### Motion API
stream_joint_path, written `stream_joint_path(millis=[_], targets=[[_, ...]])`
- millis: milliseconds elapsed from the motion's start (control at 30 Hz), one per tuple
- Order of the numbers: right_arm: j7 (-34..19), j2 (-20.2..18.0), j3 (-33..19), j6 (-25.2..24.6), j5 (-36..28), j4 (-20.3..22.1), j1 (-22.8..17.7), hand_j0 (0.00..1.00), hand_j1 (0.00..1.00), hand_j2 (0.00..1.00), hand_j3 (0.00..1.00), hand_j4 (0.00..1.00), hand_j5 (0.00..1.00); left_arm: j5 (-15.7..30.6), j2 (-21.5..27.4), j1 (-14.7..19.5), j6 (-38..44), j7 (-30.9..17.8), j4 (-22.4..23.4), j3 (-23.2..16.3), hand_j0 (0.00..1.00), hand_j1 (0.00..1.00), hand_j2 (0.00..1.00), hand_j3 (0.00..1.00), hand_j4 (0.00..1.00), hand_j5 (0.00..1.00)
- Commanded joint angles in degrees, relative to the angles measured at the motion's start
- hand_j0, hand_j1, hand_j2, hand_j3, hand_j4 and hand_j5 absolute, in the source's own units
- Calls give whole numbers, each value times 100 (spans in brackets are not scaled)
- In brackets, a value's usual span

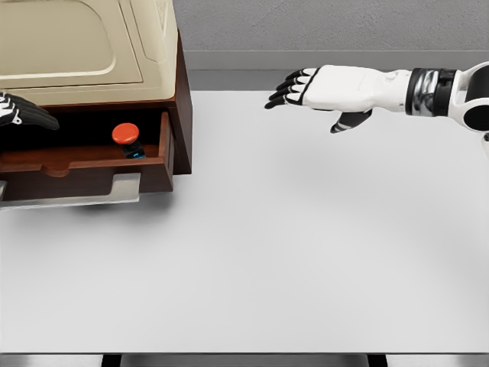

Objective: Open the cabinet drawer with left arm, and place a switch into the drawer with right arm

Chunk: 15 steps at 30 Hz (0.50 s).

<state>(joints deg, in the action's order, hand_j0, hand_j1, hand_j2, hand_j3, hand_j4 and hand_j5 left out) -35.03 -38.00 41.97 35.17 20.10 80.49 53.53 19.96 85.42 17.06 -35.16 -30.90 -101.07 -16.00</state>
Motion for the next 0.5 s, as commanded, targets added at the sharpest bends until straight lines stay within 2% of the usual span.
stream_joint_path(millis=[0,100,167,267,333,400,467], targets=[[3,-6,-5,-17,-24,-60,-9,100,100,100,100,100,100,-10,-297,0,16,-65,0,0,95,95,95,95,95,95],[3,-6,-5,-17,-24,-60,-9,100,100,100,100,100,100,-54,-473,105,16,-74,0,0,95,95,95,95,95,95],[3,-6,-5,-17,-24,-60,-9,100,100,100,100,100,100,-317,-649,289,16,-74,0,0,95,95,95,95,95,95],[3,-6,-5,-17,-24,-60,-18,100,100,100,100,100,100,-317,-781,369,16,-74,0,0,95,95,95,95,95,95],[3,-6,-5,-17,-24,-60,-18,100,100,100,100,100,100,-317,-1097,413,16,-74,0,0,95,95,95,95,95,95],[3,-6,-5,-17,-24,-60,-18,100,100,100,100,100,100,-625,-1325,474,16,-74,0,-8,94,94,94,94,94,94],[3,-6,-5,-17,-24,-60,-18,100,100,100,100,100,100,-950,-1764,553,16,-74,0,-79,94,94,94,94,94,94]])
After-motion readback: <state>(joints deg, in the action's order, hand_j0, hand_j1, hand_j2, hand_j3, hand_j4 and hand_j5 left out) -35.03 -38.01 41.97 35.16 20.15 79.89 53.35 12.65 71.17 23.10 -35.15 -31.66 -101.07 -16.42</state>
